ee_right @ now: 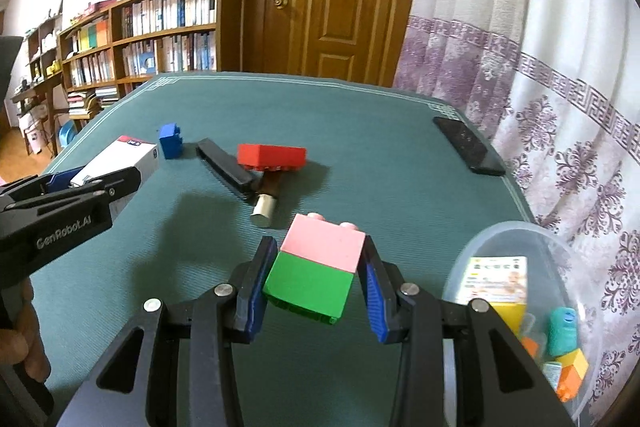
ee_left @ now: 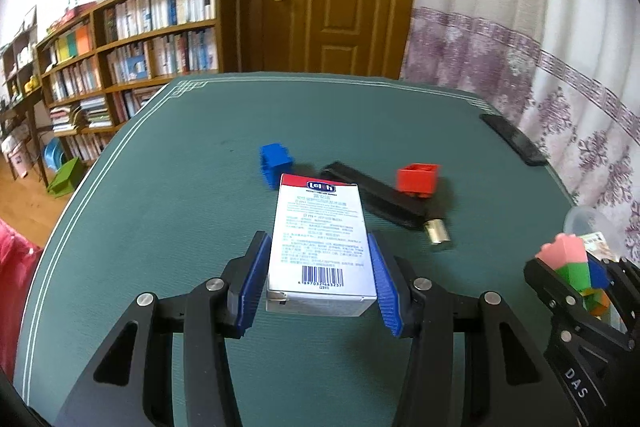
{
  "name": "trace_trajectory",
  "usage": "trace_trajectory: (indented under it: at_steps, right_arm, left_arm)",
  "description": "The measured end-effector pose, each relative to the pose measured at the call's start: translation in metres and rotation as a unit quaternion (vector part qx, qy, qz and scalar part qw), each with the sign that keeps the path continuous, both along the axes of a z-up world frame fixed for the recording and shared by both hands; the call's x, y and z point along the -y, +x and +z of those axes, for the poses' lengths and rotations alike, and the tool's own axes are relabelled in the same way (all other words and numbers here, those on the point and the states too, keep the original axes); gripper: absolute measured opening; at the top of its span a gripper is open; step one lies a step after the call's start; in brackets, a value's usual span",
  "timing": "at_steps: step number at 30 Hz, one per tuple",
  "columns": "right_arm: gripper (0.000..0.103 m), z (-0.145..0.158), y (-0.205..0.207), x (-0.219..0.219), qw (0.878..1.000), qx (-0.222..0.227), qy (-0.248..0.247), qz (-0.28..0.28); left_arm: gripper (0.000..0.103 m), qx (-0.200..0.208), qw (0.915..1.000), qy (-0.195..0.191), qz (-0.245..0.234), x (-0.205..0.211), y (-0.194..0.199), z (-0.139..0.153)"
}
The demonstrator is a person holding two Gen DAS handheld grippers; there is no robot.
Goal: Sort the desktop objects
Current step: 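Carry the white box and pink-green block toward the clear bowl with both tools, then open the left tool over the bowl to drop the white box while the right tool holds the block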
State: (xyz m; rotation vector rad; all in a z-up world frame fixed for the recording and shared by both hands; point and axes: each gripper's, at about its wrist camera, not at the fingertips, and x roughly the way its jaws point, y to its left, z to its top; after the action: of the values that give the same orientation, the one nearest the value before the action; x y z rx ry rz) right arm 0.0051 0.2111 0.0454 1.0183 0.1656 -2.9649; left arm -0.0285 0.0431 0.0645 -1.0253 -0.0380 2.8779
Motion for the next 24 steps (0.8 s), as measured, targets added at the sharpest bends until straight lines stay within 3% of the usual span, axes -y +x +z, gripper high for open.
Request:
trace_trajectory:
  at_steps: [24]
  right_arm:
    - [0.045, 0.020, 0.025, -0.075, 0.997, -0.027, 0.002, -0.068]
  left_arm:
    - [0.052, -0.016, 0.9952, -0.018, -0.095, -0.098, 0.023, 0.020]
